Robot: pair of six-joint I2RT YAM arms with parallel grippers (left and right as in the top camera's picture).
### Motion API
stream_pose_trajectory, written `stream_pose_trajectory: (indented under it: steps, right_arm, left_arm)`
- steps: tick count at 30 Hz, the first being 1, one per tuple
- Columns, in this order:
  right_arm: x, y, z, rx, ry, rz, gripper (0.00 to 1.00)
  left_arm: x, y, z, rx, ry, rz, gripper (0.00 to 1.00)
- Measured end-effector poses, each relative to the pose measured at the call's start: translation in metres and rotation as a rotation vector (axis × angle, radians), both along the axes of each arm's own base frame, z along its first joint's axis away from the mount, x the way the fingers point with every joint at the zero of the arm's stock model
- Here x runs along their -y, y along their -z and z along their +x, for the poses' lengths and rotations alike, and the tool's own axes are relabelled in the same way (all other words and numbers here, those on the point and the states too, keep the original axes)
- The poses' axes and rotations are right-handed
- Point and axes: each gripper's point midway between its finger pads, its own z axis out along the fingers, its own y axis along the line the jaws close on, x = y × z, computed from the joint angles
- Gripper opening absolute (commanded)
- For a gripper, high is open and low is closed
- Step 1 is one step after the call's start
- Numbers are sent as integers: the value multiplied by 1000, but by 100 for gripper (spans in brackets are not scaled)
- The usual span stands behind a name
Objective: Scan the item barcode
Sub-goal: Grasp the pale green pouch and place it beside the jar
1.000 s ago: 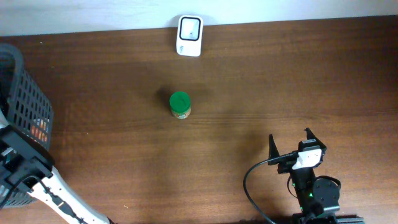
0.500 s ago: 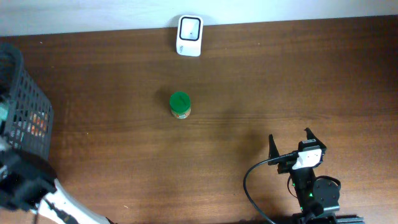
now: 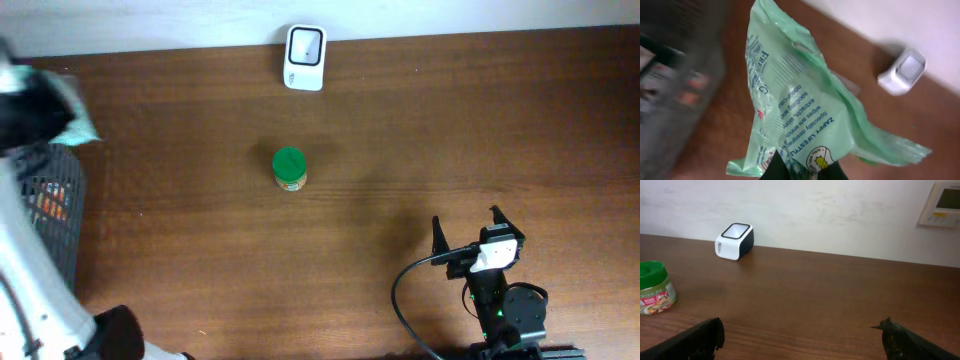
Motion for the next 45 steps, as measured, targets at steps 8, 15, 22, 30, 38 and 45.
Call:
stream_pose_trajectory:
  steps: [8, 15, 22, 30, 38, 45]
  right_arm:
    - [0, 0, 0, 0, 1, 0, 98]
    - [0, 0, 0, 0, 1, 0, 98]
    - [0, 0, 0, 0, 1, 0, 98]
    - [0, 0, 0, 0, 0, 0, 98]
    - [0, 0, 0, 0, 1, 0, 98]
    - [0, 0, 0, 0, 0, 0, 98]
  left_arm:
    - [95, 116, 23, -259, 249, 25, 0]
    - [130, 183, 26, -318, 327, 32, 0]
    - [159, 238, 18, -348, 362, 24, 0]
    - [191, 278, 3, -365, 377, 4, 14]
    - [193, 279, 5, -353, 359, 17, 55]
    - [184, 267, 10, -353, 339, 21, 53]
